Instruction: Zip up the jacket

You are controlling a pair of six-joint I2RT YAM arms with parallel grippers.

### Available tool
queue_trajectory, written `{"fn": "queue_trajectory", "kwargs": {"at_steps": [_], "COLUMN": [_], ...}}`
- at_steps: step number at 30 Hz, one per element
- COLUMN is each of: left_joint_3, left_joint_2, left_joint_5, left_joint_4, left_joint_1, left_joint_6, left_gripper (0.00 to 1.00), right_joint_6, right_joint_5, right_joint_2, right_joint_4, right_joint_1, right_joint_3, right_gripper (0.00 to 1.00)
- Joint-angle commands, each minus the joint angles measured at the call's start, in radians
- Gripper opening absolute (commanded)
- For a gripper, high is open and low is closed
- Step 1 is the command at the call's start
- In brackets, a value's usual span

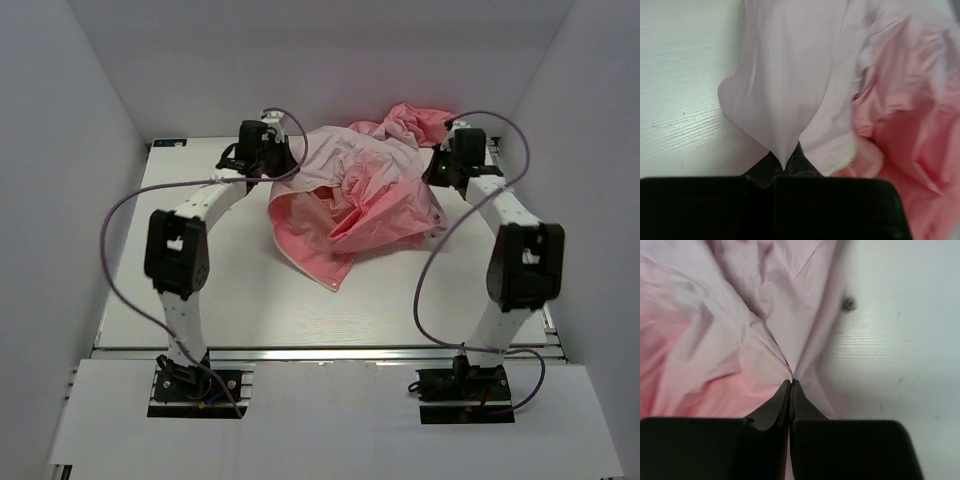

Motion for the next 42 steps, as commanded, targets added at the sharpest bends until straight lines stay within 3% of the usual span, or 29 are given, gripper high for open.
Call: {"fn": "queue_trajectory", "kwargs": {"at_steps": [1, 2, 9, 14, 17, 20, 26, 30, 33, 34, 35, 37, 38, 39, 40, 42], "left_joint_3": [-0.106, -0.166, -0.255, -0.269, -0.272, -0.216, -0.258, -0.380, -0.479, -0.481, -0.464, -0.356, -0.323, -0.314, -0.327, -0.399], "left_joint_2": [-0.355, -0.460, -0.846, -1.047, -1.109, -1.087, -0.940, -0.755, -0.582, -0.540, -0.497, -0.396, -0.382, -0.391, -0.411, -0.490], "left_joint_5": [-0.007, -0.007, 0.051, 0.053, 0.138, 0.145, -0.061, -0.151, -0.133, -0.122, -0.128, -0.139, -0.165, -0.167, -0.168, -0.171], "left_joint_4": [0.141, 0.146, 0.143, 0.160, 0.198, 0.168, 0.051, -0.072, -0.078, -0.089, -0.116, -0.254, -0.292, -0.311, -0.302, -0.248], "left_joint_1": [-0.004, -0.004, -0.005, -0.005, -0.005, -0.005, -0.005, -0.005, -0.005, -0.005, -0.005, -0.005, -0.005, -0.005, -0.005, -0.005], "left_joint_6": [-0.006, -0.014, -0.038, -0.083, -0.132, -0.138, -0.161, -0.255, -0.307, -0.307, -0.301, -0.264, -0.246, -0.244, -0.244, -0.244], "left_gripper": [0.00, 0.00, 0.00, 0.00, 0.00, 0.00, 0.00, 0.07, 0.10, 0.34, 0.50, 0.98, 0.98, 0.98, 0.98, 0.98], "right_joint_6": [-0.033, -0.036, -0.093, -0.142, -0.150, -0.135, -0.056, 0.012, 0.072, 0.080, 0.077, 0.062, 0.050, 0.024, -0.001, -0.051], "right_joint_5": [0.000, 0.011, 0.066, 0.083, 0.066, 0.048, 0.109, 0.033, -0.062, -0.084, -0.094, -0.088, -0.075, -0.058, -0.051, 0.039], "right_joint_2": [-0.348, -0.464, -0.865, -0.953, -0.956, -0.892, -0.678, -0.471, -0.294, -0.254, -0.182, -0.128, -0.107, -0.108, -0.116, -0.197], "right_joint_4": [0.144, 0.155, 0.222, 0.144, 0.141, 0.086, -0.055, -0.184, -0.131, -0.103, -0.091, -0.130, -0.150, -0.194, -0.216, -0.236], "right_joint_1": [0.001, 0.000, 0.001, 0.001, 0.000, 0.000, 0.000, -0.002, -0.002, -0.002, 0.000, 0.000, 0.003, 0.003, 0.015, 0.041], "right_joint_3": [-0.058, -0.091, -0.118, 0.055, 0.148, 0.273, 0.352, 0.236, 0.122, 0.072, 0.068, 0.126, 0.148, 0.168, 0.181, 0.142], "right_gripper": [0.00, 0.00, 0.00, 0.00, 0.00, 0.00, 0.00, 0.00, 0.00, 0.00, 0.00, 0.14, 0.20, 0.42, 0.82, 0.89]}}
